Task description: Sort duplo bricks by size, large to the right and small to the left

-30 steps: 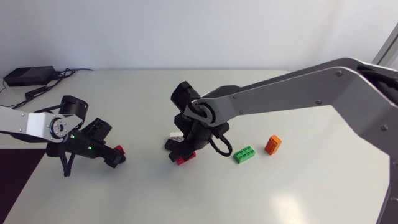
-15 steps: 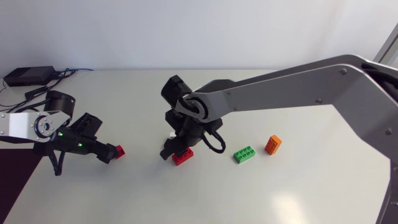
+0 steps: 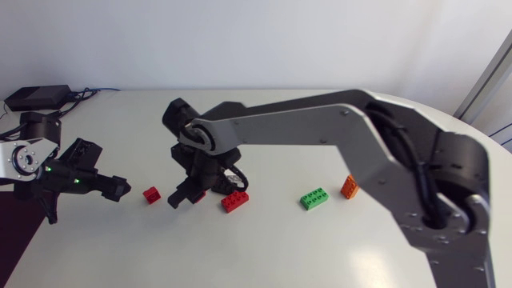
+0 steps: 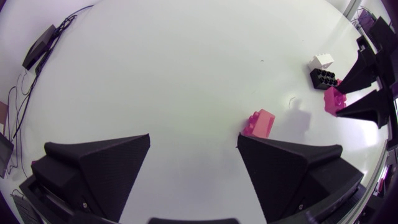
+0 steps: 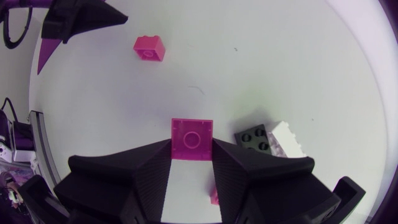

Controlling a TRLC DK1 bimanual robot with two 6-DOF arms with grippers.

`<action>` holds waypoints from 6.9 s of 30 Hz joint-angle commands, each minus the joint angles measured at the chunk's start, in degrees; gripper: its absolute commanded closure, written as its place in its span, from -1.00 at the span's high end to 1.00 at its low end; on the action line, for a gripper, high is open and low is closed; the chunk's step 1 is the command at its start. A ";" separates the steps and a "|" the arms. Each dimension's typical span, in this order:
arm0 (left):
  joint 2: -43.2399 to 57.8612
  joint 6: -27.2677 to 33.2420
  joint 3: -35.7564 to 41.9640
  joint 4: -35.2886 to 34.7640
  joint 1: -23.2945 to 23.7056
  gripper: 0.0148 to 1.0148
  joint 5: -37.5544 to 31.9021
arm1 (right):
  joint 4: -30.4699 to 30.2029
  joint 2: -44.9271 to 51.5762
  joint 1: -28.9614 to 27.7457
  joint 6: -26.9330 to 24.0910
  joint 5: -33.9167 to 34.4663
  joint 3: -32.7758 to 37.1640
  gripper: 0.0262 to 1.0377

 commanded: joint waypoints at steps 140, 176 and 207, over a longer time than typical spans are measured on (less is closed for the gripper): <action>32.21 -21.95 36.81 -18.21 -43.22 0.91 -7.18 | 6.35 -31.54 -34.35 -2.88 4.73 -52.85 0.66; 30.72 -21.34 38.04 -23.66 -45.59 -0.22 -14.39 | 7.67 -35.85 -35.75 -4.29 4.73 -55.48 0.81; 25.89 -26.08 27.06 -31.75 -45.16 0.69 -12.10 | 7.23 -39.19 -34.96 -4.20 4.55 -57.07 0.81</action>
